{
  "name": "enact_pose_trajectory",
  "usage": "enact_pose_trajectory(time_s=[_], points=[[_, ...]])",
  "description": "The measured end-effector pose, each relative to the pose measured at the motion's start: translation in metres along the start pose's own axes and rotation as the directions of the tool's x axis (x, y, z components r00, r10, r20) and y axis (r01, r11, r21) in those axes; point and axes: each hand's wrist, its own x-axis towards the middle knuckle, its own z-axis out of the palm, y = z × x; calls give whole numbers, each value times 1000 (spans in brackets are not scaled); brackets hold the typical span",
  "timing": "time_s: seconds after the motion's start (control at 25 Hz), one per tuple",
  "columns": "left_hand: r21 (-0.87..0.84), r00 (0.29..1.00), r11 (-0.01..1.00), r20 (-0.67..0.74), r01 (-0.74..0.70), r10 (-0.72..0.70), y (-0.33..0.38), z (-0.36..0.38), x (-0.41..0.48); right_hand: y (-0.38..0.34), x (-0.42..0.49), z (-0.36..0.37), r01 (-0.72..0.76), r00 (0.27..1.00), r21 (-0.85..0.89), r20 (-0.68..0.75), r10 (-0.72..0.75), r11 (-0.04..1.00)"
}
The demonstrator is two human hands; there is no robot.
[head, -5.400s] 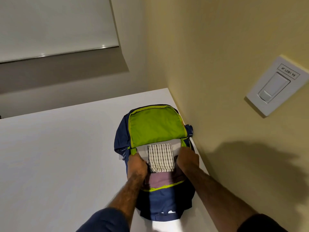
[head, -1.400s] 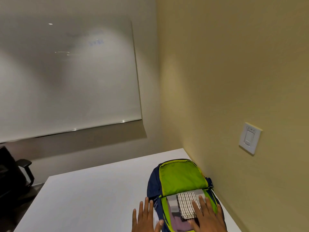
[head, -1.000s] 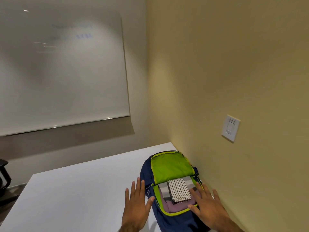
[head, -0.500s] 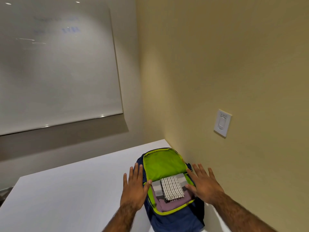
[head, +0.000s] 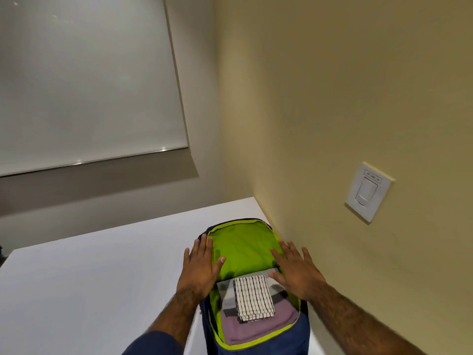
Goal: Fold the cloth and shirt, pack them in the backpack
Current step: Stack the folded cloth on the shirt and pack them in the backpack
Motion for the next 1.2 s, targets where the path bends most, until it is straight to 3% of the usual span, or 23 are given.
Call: enact_pose_trajectory(time_s=[0.16,0.48,0.72,0.8,0.92,1.04,1.2], points=[[-4,990,998,132,59,-58,0,18,61,15,60,3,54,998,20,36,-55,998],[127,977,989,189,76,-100,-13,46,151,30,155,20,91,995,9,-45,-90,996],[130,989,986,93,104,-116,-11,46,200,34,174,22,119,991,1,-62,-119,993],[63,992,990,10,129,-130,-7,42,207,39,176,22,106,992,-7,-65,-106,994],[-185,987,972,-37,144,-153,0,40,200,42,178,14,89,994,-30,-58,-91,996],[-401,991,915,-96,47,-93,6,33,180,41,180,-11,98,995,18,-33,-97,995],[-560,989,826,-149,-65,-23,16,11,137,38,169,-31,120,992,87,-59,-115,989]])
